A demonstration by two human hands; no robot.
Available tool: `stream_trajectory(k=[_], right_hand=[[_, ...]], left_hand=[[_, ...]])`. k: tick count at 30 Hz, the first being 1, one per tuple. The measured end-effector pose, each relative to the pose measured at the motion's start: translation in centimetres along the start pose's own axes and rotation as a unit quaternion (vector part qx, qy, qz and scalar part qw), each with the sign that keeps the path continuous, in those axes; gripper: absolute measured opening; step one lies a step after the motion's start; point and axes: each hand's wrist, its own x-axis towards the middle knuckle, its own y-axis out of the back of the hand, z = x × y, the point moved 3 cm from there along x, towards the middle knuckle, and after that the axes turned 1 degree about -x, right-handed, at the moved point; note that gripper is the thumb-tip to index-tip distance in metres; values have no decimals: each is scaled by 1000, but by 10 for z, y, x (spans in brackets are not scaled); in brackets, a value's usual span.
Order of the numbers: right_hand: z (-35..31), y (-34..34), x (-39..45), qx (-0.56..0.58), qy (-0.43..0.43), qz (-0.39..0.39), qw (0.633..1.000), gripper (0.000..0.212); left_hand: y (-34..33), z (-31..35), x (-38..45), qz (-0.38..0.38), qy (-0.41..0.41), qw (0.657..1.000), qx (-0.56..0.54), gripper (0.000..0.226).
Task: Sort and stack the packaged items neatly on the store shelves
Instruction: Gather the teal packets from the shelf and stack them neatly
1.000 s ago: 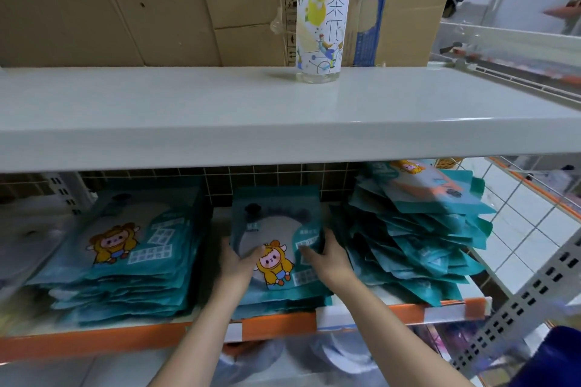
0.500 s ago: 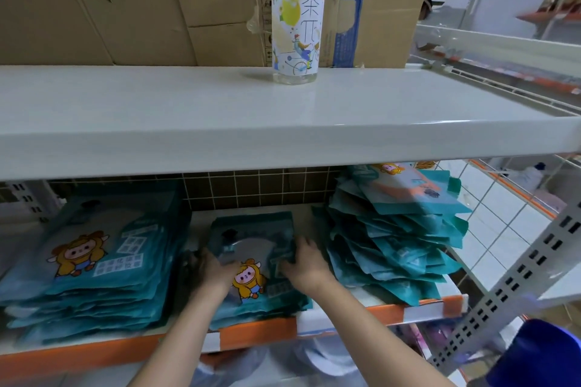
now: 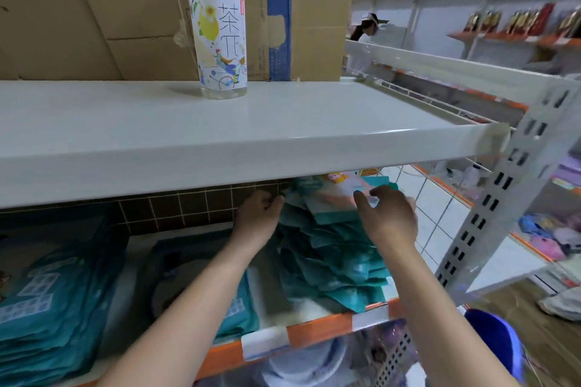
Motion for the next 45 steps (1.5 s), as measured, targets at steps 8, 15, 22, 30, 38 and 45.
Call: stream_trajectory(k=[8,15,22,30,38,45], right_hand=[[51,-24,15,78,-147,-87,982,72],[35,-19,25,266,-101,-30,958,61],[38,-12,34,262,-175,-27,949,81],[17,-34,28,325,-220,-113,913,62],[8,-28,31,332,-154,-80,927,29],[3,-16,13,361,-113,-117,918,25]], left_hand=[[-34,7,6,-76,-97,987,104,27],[-33,1,0,-72,-115,987,89,26],[-29,7,-6,-118,-95,988,-2,31],[-33,14,-16,-178,-143,973,39,25],[-7,9,-14,-31,-40,996,-75,22],[22,11,-6,41,3,992,-123,50]])
